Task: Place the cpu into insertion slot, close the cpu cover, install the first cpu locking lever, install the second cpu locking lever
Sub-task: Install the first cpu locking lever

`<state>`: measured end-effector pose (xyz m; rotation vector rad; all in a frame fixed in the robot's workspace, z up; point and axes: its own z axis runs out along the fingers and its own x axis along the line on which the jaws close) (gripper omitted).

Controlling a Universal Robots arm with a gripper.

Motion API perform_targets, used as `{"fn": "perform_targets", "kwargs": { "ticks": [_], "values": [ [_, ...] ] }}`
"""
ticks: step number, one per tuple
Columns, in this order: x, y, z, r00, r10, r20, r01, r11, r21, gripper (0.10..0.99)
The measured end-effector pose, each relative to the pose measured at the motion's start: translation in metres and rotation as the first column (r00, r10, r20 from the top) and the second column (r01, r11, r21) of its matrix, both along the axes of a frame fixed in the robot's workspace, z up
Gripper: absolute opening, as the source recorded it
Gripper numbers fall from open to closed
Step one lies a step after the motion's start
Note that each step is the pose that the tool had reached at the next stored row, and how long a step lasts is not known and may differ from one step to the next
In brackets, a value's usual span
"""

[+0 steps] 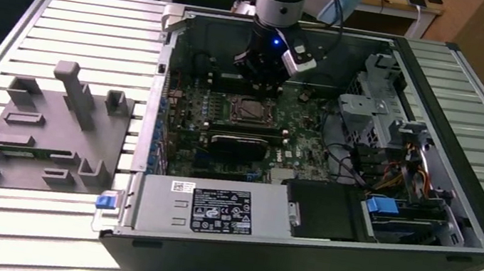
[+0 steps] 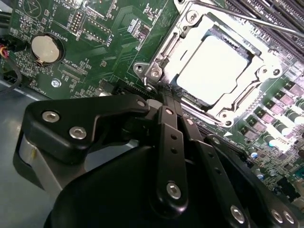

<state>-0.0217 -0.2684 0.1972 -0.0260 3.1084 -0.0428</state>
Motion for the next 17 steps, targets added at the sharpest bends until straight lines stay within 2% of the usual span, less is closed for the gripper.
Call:
{"fn": "perform_targets", "kwargs": {
  "ticks": [3, 5, 13, 17],
  "values": [
    [0.0000, 0.0003, 0.0006, 1.0000, 0.000, -0.0001, 0.000, 1.0000, 0.001, 0.106],
    [0.0005, 0.0011, 0.0011, 1.0000, 0.000, 0.0016, 0.000, 1.0000, 0.002, 0.106],
    [0.0005, 0.0012, 0.0056, 1.0000, 0.000, 0.0013, 0.000, 1.0000, 0.004, 0.106],
    [0.0004, 0.0013, 0.0034, 1.0000, 0.000, 0.0013, 0.000, 1.0000, -0.006, 0.106]
  ]
}}
